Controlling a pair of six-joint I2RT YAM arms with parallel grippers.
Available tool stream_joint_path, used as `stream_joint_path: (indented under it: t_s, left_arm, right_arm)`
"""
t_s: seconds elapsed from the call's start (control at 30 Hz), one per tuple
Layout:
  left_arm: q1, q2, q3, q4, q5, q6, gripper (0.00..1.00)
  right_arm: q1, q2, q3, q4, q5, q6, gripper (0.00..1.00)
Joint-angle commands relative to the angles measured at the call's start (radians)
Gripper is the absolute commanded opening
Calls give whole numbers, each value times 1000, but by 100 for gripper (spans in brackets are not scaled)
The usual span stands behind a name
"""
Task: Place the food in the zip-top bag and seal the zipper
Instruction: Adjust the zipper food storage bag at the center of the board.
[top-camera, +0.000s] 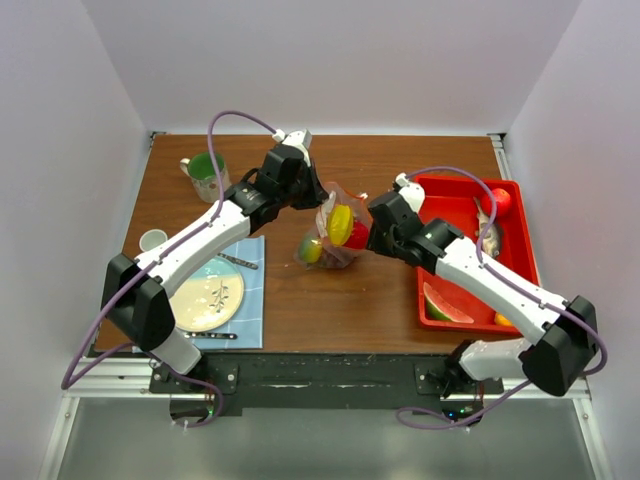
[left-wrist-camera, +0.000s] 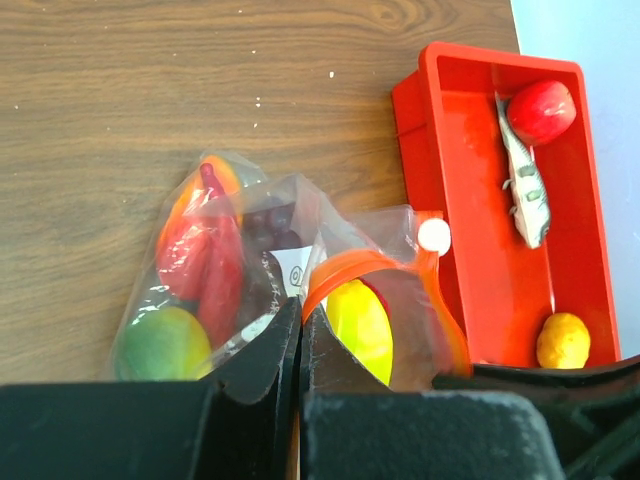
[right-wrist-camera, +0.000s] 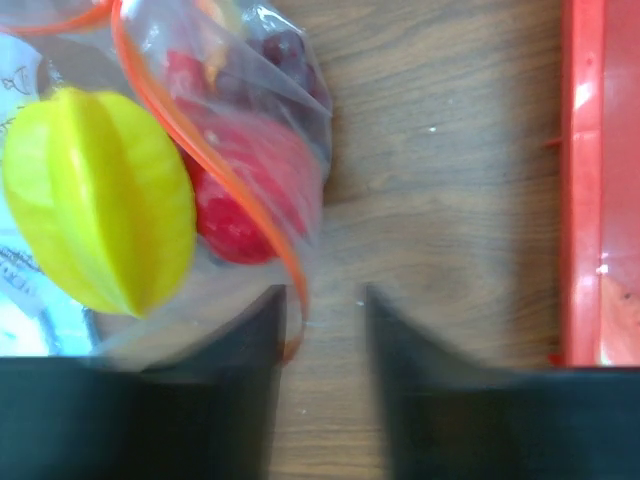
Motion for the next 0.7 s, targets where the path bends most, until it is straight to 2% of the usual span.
stream_joint_path:
  t_s: [0.0,0.03,0.1,0.23,0.37,0.47,0.63,0.67]
  left_arm:
    - [9,-43,21,-18,-8,54,0]
    - [11,-49,20,-28,-12,64,0]
    - [11,-72,11,-43,-34,103,0]
    - [9,-56,21,-100,4,140,0]
    - [9,-126,-17,-98,-67,153,0]
    - [9,-140,-3,-121,-98,172,0]
    - [11,-135,-18,-117,-101,169,0]
    - [11,-137,-26,-109,-109,167,0]
  right_arm:
    - [1,38,76,12,51,15,10]
    - [1,55,151,-4,53,4,0]
    - [10,73,237,-31,47,-32,0]
    - [92,170,510,-136,108,-79,0]
    - [86,234,514,-163,146,-108,0]
    - [60,254,499,-162,116,-106,0]
    - [57,256,480,-165,137,-96,0]
    - [56,251,482,-183,157,-92,7]
